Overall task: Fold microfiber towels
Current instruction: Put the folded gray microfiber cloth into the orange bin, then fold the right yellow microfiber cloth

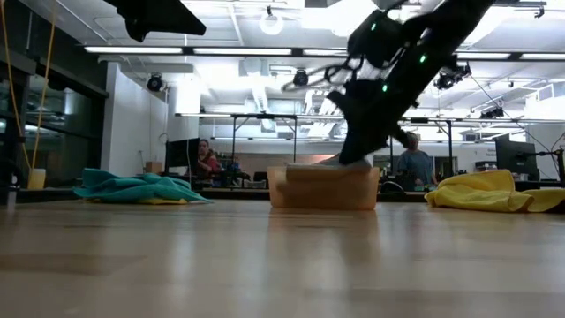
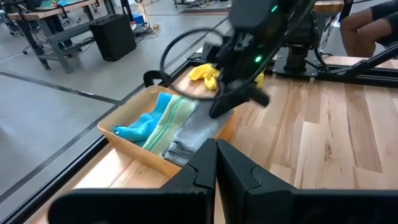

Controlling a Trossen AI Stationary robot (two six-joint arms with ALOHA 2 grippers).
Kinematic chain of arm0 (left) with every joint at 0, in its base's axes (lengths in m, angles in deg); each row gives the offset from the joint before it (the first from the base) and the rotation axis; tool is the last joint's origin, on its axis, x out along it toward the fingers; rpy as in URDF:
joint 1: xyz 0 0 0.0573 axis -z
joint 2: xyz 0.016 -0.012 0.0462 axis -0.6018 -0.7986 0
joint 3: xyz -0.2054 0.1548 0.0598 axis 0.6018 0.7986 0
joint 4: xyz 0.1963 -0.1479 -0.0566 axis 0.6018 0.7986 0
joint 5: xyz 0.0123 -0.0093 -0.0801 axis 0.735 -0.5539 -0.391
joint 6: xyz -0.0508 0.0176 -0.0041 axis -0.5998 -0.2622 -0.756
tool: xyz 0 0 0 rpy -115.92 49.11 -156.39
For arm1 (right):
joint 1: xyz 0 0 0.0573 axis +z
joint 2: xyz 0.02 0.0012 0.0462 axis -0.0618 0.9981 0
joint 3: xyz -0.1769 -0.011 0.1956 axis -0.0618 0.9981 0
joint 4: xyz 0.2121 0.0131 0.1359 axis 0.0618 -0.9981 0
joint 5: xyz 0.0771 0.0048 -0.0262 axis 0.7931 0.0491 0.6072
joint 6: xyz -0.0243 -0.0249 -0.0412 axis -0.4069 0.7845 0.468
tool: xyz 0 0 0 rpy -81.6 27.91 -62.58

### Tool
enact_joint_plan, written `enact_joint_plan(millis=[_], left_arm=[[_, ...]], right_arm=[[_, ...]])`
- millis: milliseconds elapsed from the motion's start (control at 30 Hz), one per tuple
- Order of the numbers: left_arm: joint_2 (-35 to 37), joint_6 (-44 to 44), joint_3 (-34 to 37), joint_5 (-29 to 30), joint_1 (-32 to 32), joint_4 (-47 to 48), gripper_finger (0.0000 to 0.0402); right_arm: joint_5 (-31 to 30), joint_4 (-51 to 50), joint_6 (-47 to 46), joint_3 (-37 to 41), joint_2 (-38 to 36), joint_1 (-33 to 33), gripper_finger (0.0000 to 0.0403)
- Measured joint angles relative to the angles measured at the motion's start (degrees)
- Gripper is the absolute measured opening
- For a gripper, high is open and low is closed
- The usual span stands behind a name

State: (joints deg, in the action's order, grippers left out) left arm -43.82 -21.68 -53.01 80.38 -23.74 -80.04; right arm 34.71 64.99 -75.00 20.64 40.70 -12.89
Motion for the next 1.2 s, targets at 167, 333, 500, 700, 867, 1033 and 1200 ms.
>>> enact_joint_plan(millis=[167,333,500,700,867,1033,1200], left_arm=[[0.0,0.1,0.0,0.0,0.0,0.0,0.0],[0.0,0.1,0.0,0.0,0.0,0.0,0.0],[0.0,0.2,0.0,0.0,0.0,0.0,0.0],[0.0,0.2,0.0,0.0,0.0,0.4,0.0],[0.0,0.6,0.0,0.0,0.0,1.4,0.0],[0.0,0.4,0.0,0.0,0.0,3.8,0.0],[0.0,-1.3,0.0,0.0,0.0,4.0,0.0]], right_arm=[[4.5,1.9,-0.1,0.0,4.6,-2.6,0.0003],[7.3,2.6,-1.5,-0.3,6.6,-4.2,0.0005],[7.5,3.6,0.3,0.1,4.3,-4.2,0.0002],[7.0,-0.2,5.3,0.1,-5.8,-4.0,0.0001],[-3.6,-6.7,8.7,0.0,-15.8,-0.2,0.0],[-15.7,-11.5,10.2,0.6,-21.5,6.1,0.0],[-17.3,-5.3,8.0,12.0,-26.6,8.3,0.0]])
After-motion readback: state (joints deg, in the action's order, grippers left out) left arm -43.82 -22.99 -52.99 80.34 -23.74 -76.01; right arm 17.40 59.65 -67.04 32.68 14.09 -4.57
